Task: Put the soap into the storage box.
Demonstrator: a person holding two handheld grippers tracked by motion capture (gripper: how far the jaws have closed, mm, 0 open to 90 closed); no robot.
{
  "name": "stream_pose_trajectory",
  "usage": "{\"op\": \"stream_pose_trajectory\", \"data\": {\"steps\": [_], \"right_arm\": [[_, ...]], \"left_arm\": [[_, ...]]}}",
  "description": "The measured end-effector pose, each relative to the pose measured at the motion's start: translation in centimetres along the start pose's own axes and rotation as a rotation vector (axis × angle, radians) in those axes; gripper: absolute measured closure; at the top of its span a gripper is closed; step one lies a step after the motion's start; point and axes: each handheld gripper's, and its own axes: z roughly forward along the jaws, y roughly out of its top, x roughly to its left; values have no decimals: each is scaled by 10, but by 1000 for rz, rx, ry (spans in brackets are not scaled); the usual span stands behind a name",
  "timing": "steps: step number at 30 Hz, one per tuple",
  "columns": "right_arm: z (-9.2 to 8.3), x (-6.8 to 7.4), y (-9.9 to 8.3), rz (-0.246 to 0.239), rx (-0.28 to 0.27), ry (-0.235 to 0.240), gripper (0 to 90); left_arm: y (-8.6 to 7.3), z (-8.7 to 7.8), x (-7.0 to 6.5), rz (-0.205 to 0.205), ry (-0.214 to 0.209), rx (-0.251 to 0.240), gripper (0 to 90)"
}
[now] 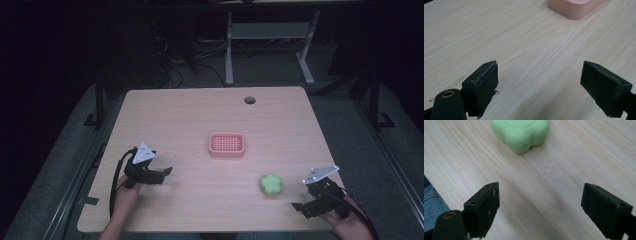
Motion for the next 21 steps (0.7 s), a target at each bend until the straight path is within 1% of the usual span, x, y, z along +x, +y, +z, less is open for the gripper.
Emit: {"op": "stream_pose_trajectory", "data": {"steps": [3, 5, 6, 10, 12, 13, 14, 18, 21], "right_arm": [[0, 1, 6, -8, 11, 7, 147], [-1, 1, 11, -24, 15, 2, 147], [-1, 2, 13, -24, 17, 5, 147], [-2, 4, 20, -46, 27, 9, 147], [-1, 6, 24, -55, 32, 12, 147], [-1, 6, 25, -52, 36, 12, 147], [0, 6, 26, -62, 37, 15, 147], [2, 8, 33, -75, 51, 22, 147], [4, 9, 38, -82, 52, 27, 147]], "left_arm": [[0, 0, 0, 2, 0, -1, 144], [0, 0, 1, 1, 0, -2, 144], [0, 0, 1, 1, -1, -2, 144], [0, 0, 0, 0, -1, -2, 144], [0, 0, 0, 0, -2, -2, 144], [0, 0, 0, 0, -2, -2, 144], [0, 0, 0, 1, -1, -1, 144], [0, -1, 1, -1, -2, 0, 144], [0, -1, 1, -1, -1, 1, 144]]}}
